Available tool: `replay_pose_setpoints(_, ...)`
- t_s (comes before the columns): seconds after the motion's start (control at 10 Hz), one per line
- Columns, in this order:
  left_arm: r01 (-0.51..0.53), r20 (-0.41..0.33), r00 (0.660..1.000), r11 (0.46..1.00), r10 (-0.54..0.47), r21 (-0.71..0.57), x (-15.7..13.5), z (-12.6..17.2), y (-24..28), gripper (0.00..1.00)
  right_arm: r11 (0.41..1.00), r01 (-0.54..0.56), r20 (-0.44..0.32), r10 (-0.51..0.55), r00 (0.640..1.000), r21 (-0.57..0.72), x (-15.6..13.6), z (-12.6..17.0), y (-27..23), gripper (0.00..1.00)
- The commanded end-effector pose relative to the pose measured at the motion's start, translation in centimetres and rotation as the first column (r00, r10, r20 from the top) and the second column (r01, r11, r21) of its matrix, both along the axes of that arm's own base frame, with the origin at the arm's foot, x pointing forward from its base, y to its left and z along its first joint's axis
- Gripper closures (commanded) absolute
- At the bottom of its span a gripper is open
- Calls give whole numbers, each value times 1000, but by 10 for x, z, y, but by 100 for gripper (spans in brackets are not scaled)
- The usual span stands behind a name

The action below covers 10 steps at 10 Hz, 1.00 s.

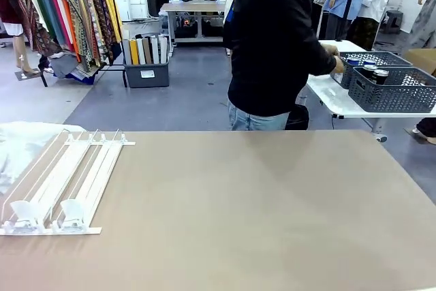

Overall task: Retrieve and store the cans from the dispenser.
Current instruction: Pick up one can from the Automatic Can Dispenser and place it in the middle of the table.

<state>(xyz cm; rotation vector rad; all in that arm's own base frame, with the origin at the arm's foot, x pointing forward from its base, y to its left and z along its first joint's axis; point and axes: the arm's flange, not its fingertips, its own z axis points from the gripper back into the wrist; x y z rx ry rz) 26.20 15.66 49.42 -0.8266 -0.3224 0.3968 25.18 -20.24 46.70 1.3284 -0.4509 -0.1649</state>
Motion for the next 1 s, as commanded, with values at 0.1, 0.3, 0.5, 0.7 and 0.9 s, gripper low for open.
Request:
replay_pose_setpoints(0.1,10,21,1000,1000,-9,-12,0,0,0,0,1000,1,18,-2,1000,8,1,3,-1,0)
replay_pose_setpoints(0.3,10,21,1000,1000,-9,-12,0,0,0,0,1000,1,18,-2,1000,8,1,3,-1,0)
replay_pose_setpoints(0.5,10,21,1000,1000,-9,-12,0,0,0,0,1000,1,18,-2,1000,8,1,3,-1,0)
replay_pose_setpoints(0.7,10,21,1000,1000,-9,-12,0,0,0,0,1000,1,18,-2,1000,8,1,3,-1,0)
replay_pose_setpoints(0.9,10,21,1000,1000,-9,-12,0,0,0,0,1000,1,18,-2,1000,8,1,3,-1,0)
